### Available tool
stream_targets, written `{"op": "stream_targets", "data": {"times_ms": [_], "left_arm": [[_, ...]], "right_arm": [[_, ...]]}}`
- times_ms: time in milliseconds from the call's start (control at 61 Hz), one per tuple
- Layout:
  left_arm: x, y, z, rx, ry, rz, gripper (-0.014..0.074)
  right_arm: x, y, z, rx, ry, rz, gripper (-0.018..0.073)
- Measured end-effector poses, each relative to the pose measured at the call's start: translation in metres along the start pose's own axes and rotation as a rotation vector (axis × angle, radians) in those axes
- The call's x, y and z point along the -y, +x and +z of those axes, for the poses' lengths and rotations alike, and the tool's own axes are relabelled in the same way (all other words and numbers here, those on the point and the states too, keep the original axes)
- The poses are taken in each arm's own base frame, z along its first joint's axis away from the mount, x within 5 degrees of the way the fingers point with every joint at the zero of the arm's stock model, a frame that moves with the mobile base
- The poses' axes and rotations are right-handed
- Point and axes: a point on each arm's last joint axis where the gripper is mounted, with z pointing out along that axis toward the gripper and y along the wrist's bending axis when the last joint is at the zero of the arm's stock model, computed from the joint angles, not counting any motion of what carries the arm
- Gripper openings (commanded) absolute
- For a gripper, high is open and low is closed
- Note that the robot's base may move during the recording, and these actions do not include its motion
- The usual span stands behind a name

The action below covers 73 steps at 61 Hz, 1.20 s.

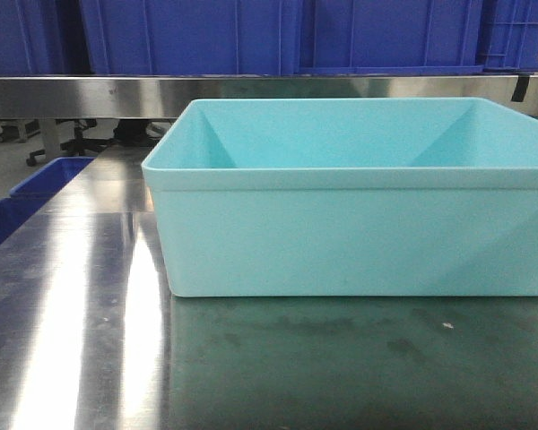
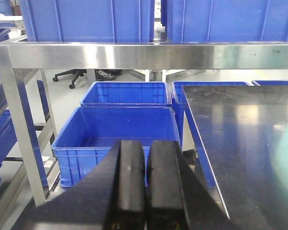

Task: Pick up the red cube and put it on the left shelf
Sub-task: 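Move the right gripper above the red cube in the teal tub, then lower the open right gripper into the tub around the red cube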

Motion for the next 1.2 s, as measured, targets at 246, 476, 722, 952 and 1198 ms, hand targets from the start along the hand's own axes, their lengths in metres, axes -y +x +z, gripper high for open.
{"op": "stream_targets", "data": {"times_ms": [246,476,722,952,1198], "left_arm": [[0.0,0.0,0.0,0.0,0.0,0.0,0.0101],[0.0,0.0,0.0,0.0,0.0,0.0,0.0101],[0.0,0.0,0.0,0.0,0.0,0.0,0.0101],[0.0,0.0,0.0,0.0,0.0,0.0,0.0101],[0.0,0.0,0.0,0.0,0.0,0.0,0.0101]], "right_arm": [[-0.007,-0.076,-0.007,0.089,-0.021,0.003,0.0049],[-0.014,-0.14,0.016,-0.094,-0.03,-0.001,0.0049],[-0.025,-0.177,0.063,-0.397,-0.086,-0.009,0.0049],[-0.063,-0.188,0.117,-0.615,-0.293,-0.055,0.0052],[-0.117,-0.169,0.186,-0.824,-0.419,-0.098,0.0052]]}}
